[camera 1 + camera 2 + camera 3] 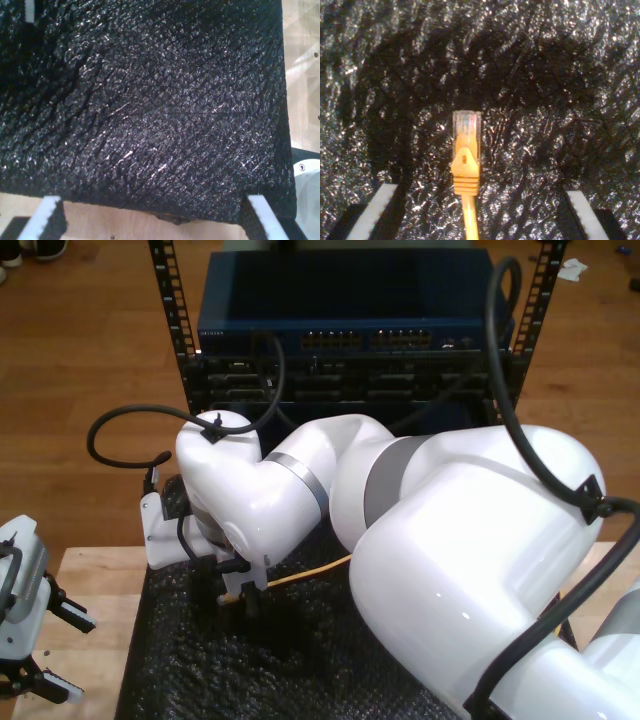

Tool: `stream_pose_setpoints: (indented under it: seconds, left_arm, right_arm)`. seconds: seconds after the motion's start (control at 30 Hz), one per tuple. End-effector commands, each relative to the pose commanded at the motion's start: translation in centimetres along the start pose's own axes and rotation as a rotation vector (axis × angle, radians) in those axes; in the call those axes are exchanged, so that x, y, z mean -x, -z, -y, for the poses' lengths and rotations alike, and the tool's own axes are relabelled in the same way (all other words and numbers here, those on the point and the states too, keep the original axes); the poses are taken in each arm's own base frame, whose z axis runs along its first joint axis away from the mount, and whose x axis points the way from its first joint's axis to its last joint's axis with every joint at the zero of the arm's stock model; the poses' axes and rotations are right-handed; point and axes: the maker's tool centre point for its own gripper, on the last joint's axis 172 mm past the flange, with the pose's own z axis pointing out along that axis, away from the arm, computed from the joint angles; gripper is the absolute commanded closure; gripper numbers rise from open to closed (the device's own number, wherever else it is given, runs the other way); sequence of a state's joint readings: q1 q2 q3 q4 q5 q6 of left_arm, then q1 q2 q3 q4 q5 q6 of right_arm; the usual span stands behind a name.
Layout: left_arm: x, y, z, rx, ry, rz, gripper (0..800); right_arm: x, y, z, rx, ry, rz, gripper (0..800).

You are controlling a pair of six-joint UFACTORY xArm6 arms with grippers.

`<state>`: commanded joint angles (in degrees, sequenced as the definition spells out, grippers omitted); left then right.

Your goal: Grab the cable and plug it in

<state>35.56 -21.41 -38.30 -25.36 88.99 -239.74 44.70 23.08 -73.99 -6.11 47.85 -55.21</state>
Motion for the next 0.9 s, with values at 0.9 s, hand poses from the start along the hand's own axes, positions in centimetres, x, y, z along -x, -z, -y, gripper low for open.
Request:
stream_pose_setpoints:
  seconds: [0.9]
  left_arm:
    - [0.05,-0.1,0.0,0.004,0.002,-0.002,0]
  right_arm:
    - [-0.08,-0.23,0.24,-0.005,0.01,0.003,328]
